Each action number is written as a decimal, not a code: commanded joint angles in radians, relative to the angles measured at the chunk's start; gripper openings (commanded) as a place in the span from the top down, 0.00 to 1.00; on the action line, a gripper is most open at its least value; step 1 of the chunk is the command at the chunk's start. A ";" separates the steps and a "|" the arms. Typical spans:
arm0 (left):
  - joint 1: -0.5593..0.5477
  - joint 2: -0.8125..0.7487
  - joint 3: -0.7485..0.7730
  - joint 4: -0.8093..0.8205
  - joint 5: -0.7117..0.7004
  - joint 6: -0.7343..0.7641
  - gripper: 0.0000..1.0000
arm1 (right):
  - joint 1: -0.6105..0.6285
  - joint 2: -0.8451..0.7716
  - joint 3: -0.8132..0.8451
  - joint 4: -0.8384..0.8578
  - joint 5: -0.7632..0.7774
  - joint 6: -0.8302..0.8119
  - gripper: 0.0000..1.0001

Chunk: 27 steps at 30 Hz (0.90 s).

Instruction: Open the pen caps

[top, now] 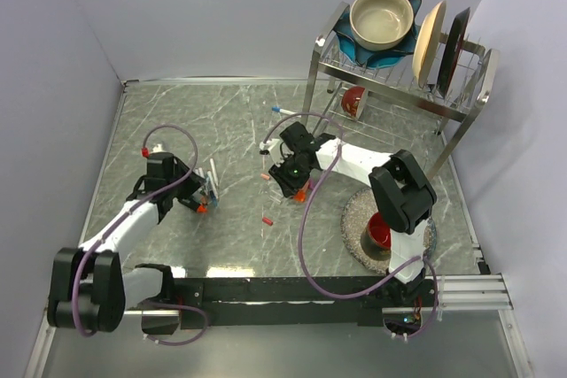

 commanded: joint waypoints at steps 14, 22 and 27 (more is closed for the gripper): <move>0.003 0.098 0.143 -0.024 -0.004 0.130 0.71 | -0.001 -0.138 0.036 -0.063 -0.097 -0.127 0.52; 0.003 0.087 0.187 0.065 0.160 0.202 0.31 | -0.027 -0.212 0.029 -0.070 -0.166 -0.185 0.50; 0.003 0.142 0.241 0.132 0.249 0.222 0.21 | -0.062 -0.250 0.023 -0.107 -0.246 -0.244 0.42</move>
